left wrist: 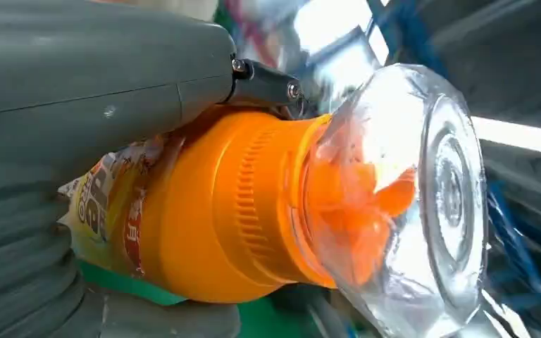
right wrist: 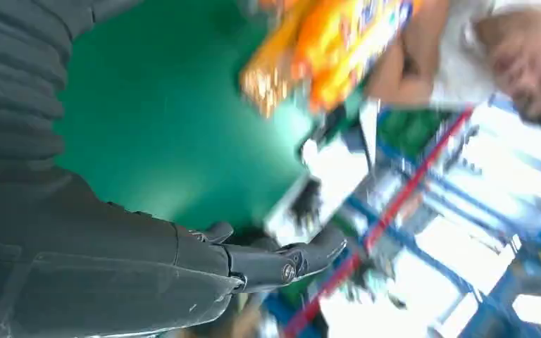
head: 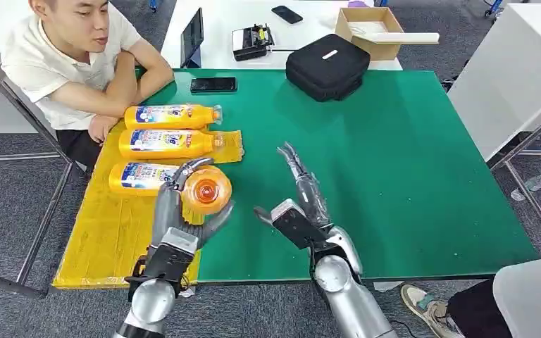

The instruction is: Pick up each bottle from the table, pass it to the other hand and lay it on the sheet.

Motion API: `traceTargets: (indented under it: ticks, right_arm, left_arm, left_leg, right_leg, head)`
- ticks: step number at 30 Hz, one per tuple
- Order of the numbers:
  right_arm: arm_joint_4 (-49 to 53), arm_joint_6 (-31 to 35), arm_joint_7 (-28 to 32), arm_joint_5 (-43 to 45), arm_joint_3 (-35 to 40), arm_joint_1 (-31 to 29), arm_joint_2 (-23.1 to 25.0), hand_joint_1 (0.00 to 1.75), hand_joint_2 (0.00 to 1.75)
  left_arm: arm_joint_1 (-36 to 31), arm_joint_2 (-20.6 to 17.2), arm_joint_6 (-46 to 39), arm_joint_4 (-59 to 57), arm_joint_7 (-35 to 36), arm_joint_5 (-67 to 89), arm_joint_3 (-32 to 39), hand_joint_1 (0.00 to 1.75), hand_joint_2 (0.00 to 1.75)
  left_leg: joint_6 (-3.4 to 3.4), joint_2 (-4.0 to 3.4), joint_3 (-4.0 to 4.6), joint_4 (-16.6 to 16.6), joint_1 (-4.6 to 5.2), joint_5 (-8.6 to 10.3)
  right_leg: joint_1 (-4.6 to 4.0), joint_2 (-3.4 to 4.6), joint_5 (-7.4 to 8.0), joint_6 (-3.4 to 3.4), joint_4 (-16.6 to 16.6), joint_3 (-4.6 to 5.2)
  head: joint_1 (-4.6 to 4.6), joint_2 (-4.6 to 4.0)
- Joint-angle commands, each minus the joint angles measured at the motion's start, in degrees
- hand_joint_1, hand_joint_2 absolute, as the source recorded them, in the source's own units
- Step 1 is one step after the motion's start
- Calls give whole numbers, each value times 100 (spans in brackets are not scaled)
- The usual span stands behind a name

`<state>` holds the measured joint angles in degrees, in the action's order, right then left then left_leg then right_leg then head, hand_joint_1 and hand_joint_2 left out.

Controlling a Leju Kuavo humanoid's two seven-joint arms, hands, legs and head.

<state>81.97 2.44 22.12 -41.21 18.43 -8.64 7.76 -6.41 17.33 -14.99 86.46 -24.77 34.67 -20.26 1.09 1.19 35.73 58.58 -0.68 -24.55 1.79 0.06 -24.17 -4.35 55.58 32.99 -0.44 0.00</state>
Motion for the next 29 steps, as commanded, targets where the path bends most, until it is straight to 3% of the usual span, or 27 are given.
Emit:
traceTargets:
  ticks: [1, 6, 13, 19, 22, 29]
  right_arm:
    - [2001, 531, 239, -604, -1111, 767, 29, 0, 175]
    - [2283, 663, 554, -361, -1613, 1049, 103, 0, 175]
    - [1904, 602, 916, -117, -2212, 1388, 237, 0, 175]
    - [1853, 606, 960, -84, -2269, 1401, 282, 0, 175]
    - [1714, 485, 984, 23, -2390, 1332, 362, 0, 175]
    - [1385, 430, 1050, 6, -2278, 1105, 357, 0, 175]
  left_arm:
    - [459, -22, -308, 993, 227, 1458, 894, 175, 175]
    - [659, -248, -451, 1047, 542, 2997, 828, 175, 175]
    - [798, -549, 117, 349, 1676, 4770, 283, 175, 175]
    - [798, -569, 157, 237, 1833, 4852, 232, 175, 175]
    - [592, -407, 116, -156, 1973, 4772, 511, 175, 175]
    - [167, -265, -156, -889, 1654, 4498, 760, 175, 175]
  left_leg:
    - [-2, -7, -14, 4, -1, -11]
    - [-1, -1, -12, -4, 1, -5]
    - [-3, 0, -27, -11, -1, -6]
    - [-1, 0, -14, -8, 2, -3]
    - [-2, -5, -16, -8, 1, -3]
    - [-2, -11, -25, -11, -1, -1]
  right_leg:
    - [-6, -4, -12, 24, 5, -13]
    - [-2, -6, -7, 17, -2, -13]
    - [-4, -10, -7, 23, -13, -27]
    - [0, -6, -4, 13, -9, -12]
    - [-1, -3, -3, 15, -8, -13]
    - [-5, 1, 1, 23, -13, -21]
  head:
    - [0, 0]
    - [2, 0]
    - [2, 0]
    - [2, 0]
    - [2, 0]
    - [2, 0]
